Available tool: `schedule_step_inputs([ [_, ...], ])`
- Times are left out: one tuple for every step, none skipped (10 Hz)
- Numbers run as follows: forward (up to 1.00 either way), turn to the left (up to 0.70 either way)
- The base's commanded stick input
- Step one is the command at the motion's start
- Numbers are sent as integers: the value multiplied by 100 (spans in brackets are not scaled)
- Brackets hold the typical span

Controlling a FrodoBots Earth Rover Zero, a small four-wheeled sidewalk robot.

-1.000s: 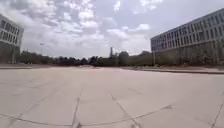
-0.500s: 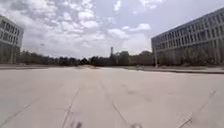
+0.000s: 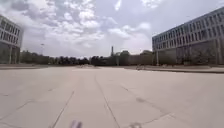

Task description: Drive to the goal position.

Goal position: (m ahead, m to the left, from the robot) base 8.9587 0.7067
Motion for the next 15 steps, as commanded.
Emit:
schedule_step_inputs([
  [93,4],
  [93,4],
  [93,4],
  [93,4],
  [93,4],
  [93,4],
  [93,4],
  [93,4],
  [93,4],
  [93,4],
  [93,4],
  [93,4],
  [93,4],
  [93,4],
  [93,4],
])
